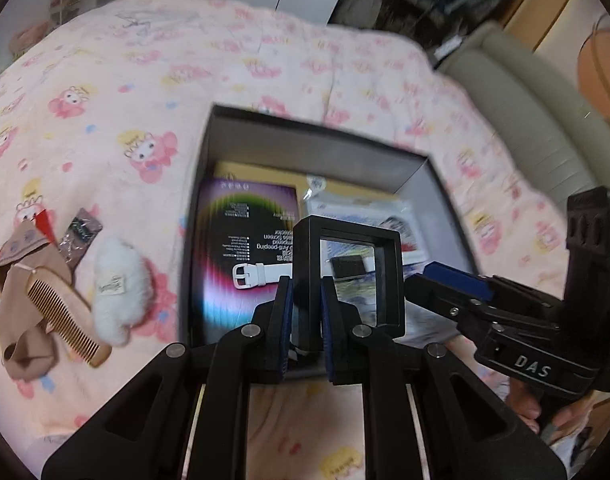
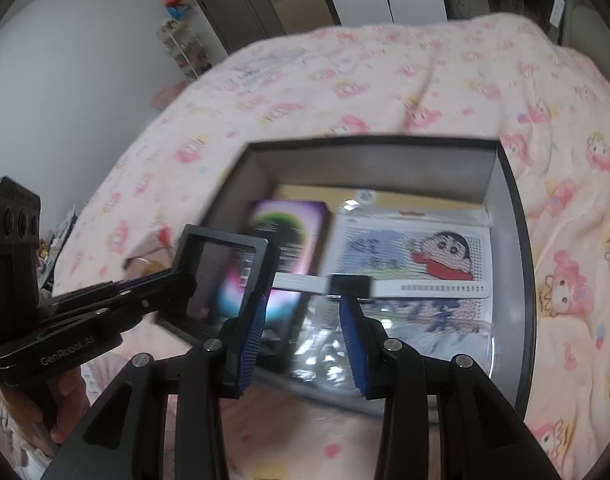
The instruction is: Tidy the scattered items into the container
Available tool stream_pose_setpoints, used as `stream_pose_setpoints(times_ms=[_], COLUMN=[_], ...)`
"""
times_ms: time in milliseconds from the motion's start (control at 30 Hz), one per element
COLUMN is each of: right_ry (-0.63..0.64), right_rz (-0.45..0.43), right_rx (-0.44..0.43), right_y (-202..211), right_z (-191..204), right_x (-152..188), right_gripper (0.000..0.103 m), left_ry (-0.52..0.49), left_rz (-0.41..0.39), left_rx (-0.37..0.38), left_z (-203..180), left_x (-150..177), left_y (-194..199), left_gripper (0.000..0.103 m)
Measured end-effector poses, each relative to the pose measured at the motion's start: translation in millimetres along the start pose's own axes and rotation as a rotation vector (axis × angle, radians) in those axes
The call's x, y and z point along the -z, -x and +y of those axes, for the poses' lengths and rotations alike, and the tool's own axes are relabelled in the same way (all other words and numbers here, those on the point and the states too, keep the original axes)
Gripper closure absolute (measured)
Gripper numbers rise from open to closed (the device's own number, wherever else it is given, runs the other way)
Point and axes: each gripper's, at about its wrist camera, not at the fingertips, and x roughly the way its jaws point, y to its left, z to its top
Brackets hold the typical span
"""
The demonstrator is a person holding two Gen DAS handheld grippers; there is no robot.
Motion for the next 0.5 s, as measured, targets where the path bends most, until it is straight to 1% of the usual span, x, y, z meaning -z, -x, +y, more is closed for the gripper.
stream_pose_setpoints(times_ms=[100, 200, 233, 333, 367, 433, 500], right_ry=[-0.081, -0.123, -0.126, -0.070, -0.048, -0.031, -0.044], right_rz=[0.050, 0.091, 0.108, 0.173, 0.172, 0.157, 0.154], right_rx=[-0.052, -0.084, -0.070, 0.043, 0.055, 0.043, 0.035], right_y=[-22.6, -34.4, -38.2, -51.8, -53.0, -52.1, -53.7], right_z=[-25.5, -32.5, -31.2, -17.7, -12.4, -8.0, -10.0], right_x=[3.3, 5.8, 3.1, -11.3, -14.1, -11.4, -1.1], right_gripper=[0.069, 0.069, 0.069, 0.069, 0.069, 0.069, 0.069], left_ry=[-0.009, -0.028, -0.034, -0.055, -0.052, -0.039, -0.029], left_rz=[0.065, 0.144, 0.162, 0.207, 0.209, 0.188, 0.156], left_rx=[-0.048, -0.120, -0.136, -0.183, -0.192, -0.191, -0.160], left_z=[-3.7, -7.9, -7.7, -6.8, -5.5, -3.0, -2.5], left_x=[1.8, 6.3, 7.2, 8.1, 7.6, 7.0, 7.2], left_y=[-17.0, -29.5, -32.7, -39.3, -38.0, -31.2, -25.2], left_gripper=[0.091, 0.091, 0.090, 0.090, 0.090, 0.088, 0.088])
